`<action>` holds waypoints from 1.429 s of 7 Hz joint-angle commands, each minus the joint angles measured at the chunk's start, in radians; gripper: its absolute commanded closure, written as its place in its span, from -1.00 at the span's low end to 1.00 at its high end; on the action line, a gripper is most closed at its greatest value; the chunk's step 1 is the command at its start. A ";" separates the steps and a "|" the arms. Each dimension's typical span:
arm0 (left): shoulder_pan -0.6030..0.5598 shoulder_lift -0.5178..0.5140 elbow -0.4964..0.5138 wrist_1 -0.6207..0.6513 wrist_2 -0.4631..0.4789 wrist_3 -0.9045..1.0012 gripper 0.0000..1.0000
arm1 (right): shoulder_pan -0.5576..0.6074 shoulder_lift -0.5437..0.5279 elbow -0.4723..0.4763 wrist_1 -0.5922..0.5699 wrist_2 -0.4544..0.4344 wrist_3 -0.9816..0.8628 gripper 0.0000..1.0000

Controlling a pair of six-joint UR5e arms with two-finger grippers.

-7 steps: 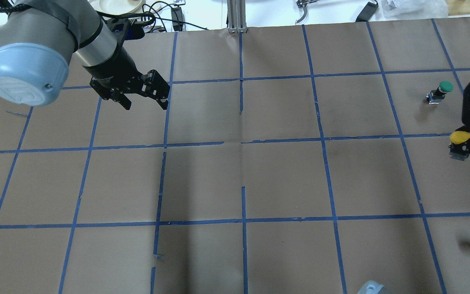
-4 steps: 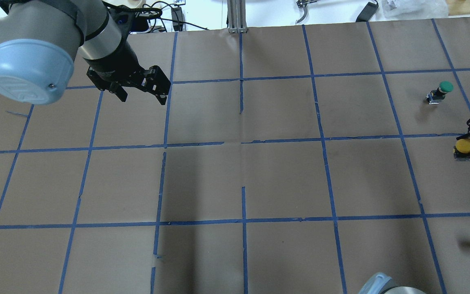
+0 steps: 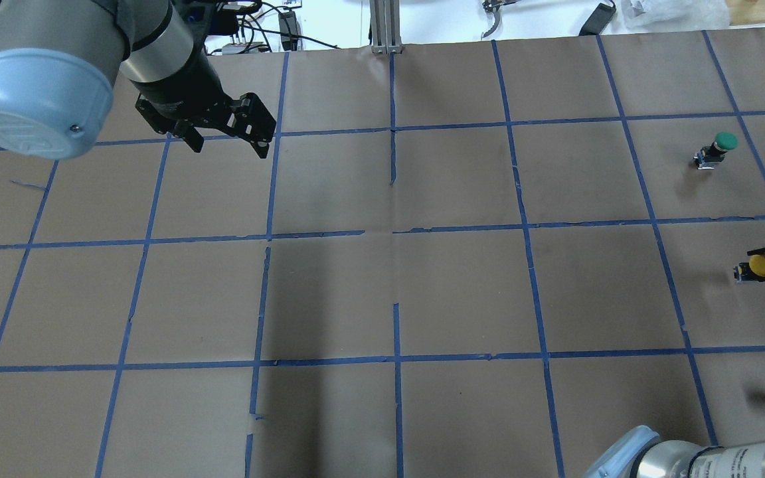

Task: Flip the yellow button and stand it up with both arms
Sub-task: 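Carry the upright button with the right gripper and set it down near the green button, then open the right gripper and lift it off the standing yellow button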

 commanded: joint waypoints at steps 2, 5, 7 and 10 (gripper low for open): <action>0.006 0.005 0.019 -0.037 0.000 -0.001 -1.00 | -0.013 0.086 -0.090 0.107 0.033 -0.051 0.68; 0.000 0.000 0.022 -0.037 -0.006 -0.030 -1.00 | -0.016 0.136 -0.096 0.095 -0.002 0.019 -0.99; 0.000 -0.004 0.030 -0.037 -0.007 -0.036 -1.00 | -0.004 0.114 -0.124 0.096 -0.056 0.201 -0.99; 0.000 -0.006 0.039 -0.039 -0.010 -0.036 -1.00 | 0.123 -0.015 -0.155 0.142 -0.176 0.431 -0.99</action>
